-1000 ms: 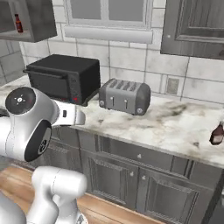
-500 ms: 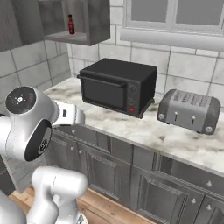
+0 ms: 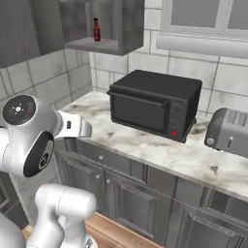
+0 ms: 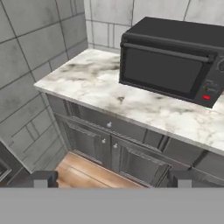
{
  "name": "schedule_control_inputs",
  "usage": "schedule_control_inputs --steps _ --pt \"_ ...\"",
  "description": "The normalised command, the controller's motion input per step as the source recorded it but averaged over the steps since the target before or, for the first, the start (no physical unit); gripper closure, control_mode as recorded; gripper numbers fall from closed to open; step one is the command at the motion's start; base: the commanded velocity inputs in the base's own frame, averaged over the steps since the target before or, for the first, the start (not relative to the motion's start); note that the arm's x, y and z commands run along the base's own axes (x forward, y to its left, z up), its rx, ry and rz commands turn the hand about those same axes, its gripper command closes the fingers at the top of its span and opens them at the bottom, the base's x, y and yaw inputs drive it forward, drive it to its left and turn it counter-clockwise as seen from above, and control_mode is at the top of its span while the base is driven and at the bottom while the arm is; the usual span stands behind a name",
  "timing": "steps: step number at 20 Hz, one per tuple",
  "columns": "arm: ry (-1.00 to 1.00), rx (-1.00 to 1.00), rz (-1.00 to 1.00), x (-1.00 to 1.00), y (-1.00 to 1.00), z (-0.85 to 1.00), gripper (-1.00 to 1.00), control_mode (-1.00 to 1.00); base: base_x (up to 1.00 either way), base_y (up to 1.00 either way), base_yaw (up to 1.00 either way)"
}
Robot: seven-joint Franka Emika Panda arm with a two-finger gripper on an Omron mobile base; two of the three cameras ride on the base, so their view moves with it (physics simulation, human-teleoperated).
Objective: Take 2 condiments from the cabinet and move them on the counter near the stove.Make sure the condiments are lined up with each other, next to each other.
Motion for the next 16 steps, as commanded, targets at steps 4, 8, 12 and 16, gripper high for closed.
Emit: schedule_control_inputs --steps 4,8,12,16 --pt "0.00 0.00 0.00 0.00 0.00 0.00 -1.00 1.00 0.55 0.00 -0.04" --pt "0.00 0.00 0.00 0.00 0.00 0.00 -1.00 1.00 0.66 0.10 -0.05" --pt "0.00 0.00 0.00 0.00 0.00 0.00 -1.00 1.00 0.66 0.25 -0.04" --pt "0.00 0.00 0.00 0.00 0.00 0.00 -1.00 1.00 0.58 0.38 -0.04"
